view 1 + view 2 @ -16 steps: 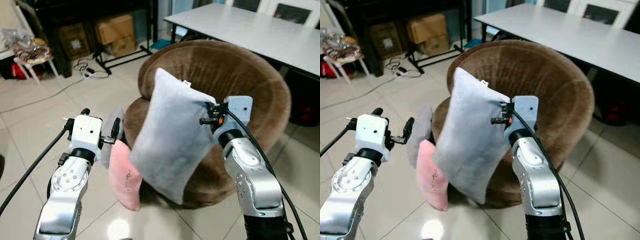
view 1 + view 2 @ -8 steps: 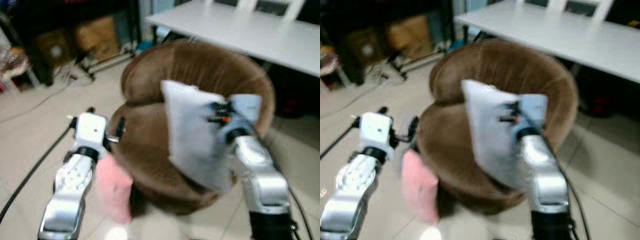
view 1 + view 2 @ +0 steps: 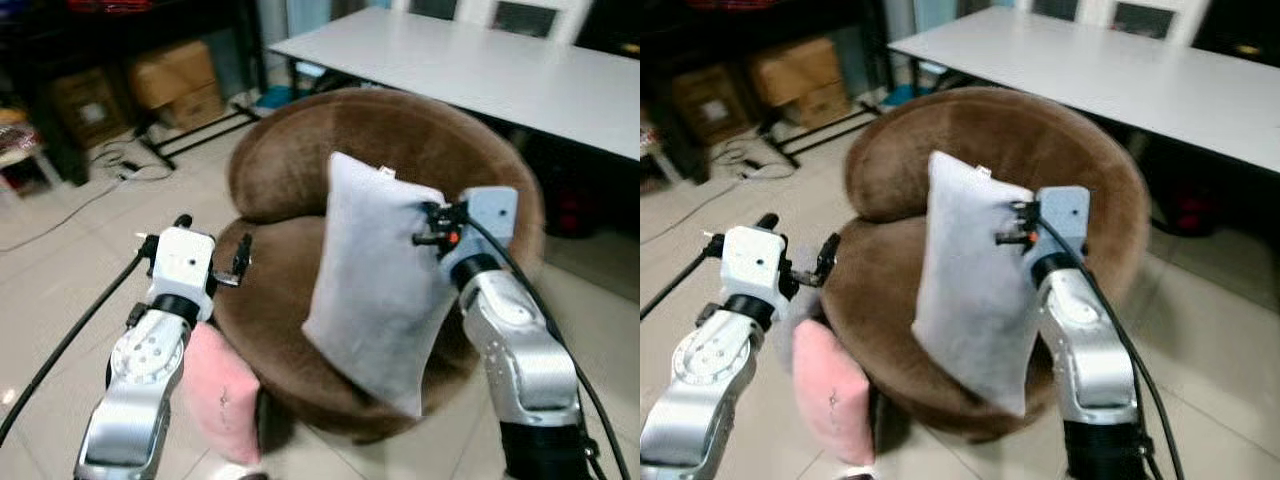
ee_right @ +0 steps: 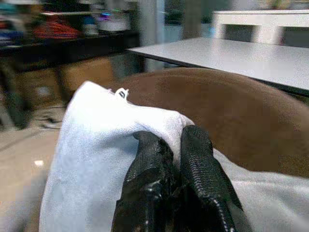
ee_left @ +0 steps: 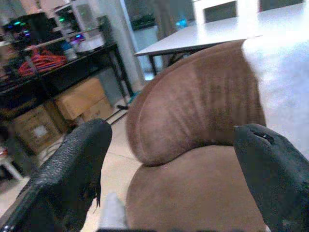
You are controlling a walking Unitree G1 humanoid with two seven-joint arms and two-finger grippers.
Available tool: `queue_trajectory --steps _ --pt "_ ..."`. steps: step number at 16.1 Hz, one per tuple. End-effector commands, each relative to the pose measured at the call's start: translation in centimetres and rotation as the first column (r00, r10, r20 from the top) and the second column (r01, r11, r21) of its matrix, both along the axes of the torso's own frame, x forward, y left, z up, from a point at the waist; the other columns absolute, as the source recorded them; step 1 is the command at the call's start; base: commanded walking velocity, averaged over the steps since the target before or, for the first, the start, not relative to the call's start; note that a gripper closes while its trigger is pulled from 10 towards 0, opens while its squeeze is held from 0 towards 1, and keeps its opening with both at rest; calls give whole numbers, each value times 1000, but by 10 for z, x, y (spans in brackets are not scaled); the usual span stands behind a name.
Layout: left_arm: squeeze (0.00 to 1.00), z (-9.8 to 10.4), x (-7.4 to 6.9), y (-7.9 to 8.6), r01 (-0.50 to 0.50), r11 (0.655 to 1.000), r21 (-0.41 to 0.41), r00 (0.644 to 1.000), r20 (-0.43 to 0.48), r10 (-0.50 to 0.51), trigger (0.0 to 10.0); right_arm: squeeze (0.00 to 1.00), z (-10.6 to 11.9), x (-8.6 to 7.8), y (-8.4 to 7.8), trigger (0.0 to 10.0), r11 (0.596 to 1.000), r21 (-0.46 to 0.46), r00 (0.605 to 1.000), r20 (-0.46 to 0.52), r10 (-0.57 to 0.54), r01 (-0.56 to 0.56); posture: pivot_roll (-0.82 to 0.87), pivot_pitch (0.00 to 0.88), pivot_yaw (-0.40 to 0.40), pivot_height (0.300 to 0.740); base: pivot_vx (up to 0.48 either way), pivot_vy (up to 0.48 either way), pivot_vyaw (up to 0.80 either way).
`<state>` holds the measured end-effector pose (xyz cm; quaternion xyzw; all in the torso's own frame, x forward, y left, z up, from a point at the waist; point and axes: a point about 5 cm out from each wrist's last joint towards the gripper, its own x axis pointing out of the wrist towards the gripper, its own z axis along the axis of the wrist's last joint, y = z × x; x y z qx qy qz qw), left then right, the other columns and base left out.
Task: Move the pillow to the sofa from floor
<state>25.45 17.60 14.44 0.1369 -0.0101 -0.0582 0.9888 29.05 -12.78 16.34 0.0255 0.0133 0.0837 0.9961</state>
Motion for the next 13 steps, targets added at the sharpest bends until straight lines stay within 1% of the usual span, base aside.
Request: queue_trajectory --steps 1,2,3,7,13 --pt "125 0 -1 4 -9 1000 4 1000 -6 9 10000 0 18 0 10 10000 998 24 995 87 50 -52 -12 0 4 740 292 0 0" --pt "122 0 0 4 -9 1000 3 1000 -5 9 10000 0 18 0 11 10000 998 27 995 88 52 -55 -11 0 4 740 292 0 0" --pt "129 0 -1 4 -10 1000 2 1000 -4 10 10000 0 21 0 12 10000 996 52 993 99 62 -68 -9 0 3 740 292 0 0" --pt "129 1 0 4 -8 1000 4 1000 -1 8 10000 0 24 1 14 10000 994 76 991 112 72 -81 -8 0 7 740 297 0 0" --pt "133 1 1 4 -5 1000 3 1000 1 5 10000 0 24 1 14 10000 994 78 991 114 73 -82 -9 0 8 740 296 0 0"
